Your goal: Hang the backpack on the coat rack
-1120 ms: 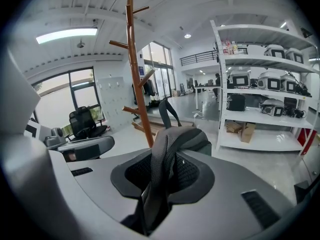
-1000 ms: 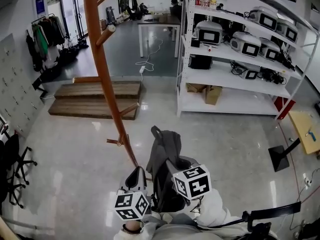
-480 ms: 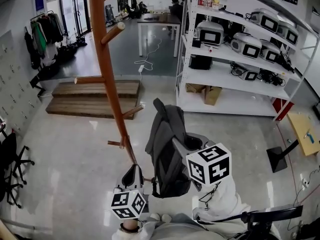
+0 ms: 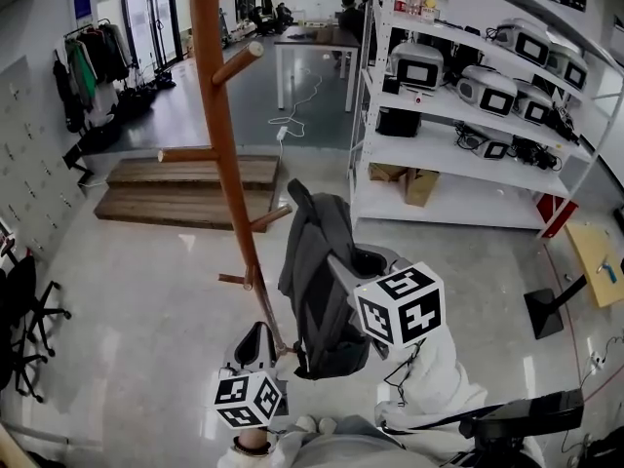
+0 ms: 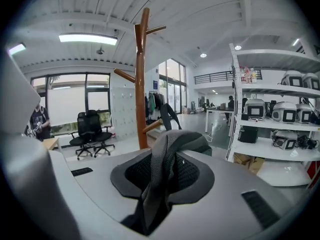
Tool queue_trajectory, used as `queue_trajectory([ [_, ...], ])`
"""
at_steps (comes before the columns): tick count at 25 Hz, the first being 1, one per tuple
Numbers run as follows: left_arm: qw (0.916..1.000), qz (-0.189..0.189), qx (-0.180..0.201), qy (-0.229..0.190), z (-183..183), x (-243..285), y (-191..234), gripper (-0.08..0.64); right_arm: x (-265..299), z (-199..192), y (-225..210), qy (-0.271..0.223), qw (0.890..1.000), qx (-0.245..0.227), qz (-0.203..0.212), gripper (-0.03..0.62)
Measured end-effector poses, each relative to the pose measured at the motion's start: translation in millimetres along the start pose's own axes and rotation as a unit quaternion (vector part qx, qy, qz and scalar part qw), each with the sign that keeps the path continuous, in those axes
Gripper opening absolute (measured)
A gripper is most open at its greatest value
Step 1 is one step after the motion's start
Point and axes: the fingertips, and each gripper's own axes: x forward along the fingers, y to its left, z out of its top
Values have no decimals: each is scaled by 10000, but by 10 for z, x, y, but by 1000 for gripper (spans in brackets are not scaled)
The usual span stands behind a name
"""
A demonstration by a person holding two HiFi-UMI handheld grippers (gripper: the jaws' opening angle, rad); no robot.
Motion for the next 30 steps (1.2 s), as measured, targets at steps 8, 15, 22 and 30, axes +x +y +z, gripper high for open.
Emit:
queue_trajectory([
  [8, 9997, 232, -74, 26, -35, -111, 213, 15, 173, -95, 272, 105, 9993, 128, 341, 86],
  [15, 9992, 366, -137, 37, -78, -156, 300, 15, 256, -165, 360, 194, 9991, -13, 378, 86],
  [22, 9991, 391, -182, 35, -98, -155, 352, 15, 317, -195, 452, 243, 9988, -165, 399, 86],
  [30, 9987, 452, -232, 53, -118, -181, 379, 15, 376, -275, 547, 350, 9979, -287, 473, 86],
])
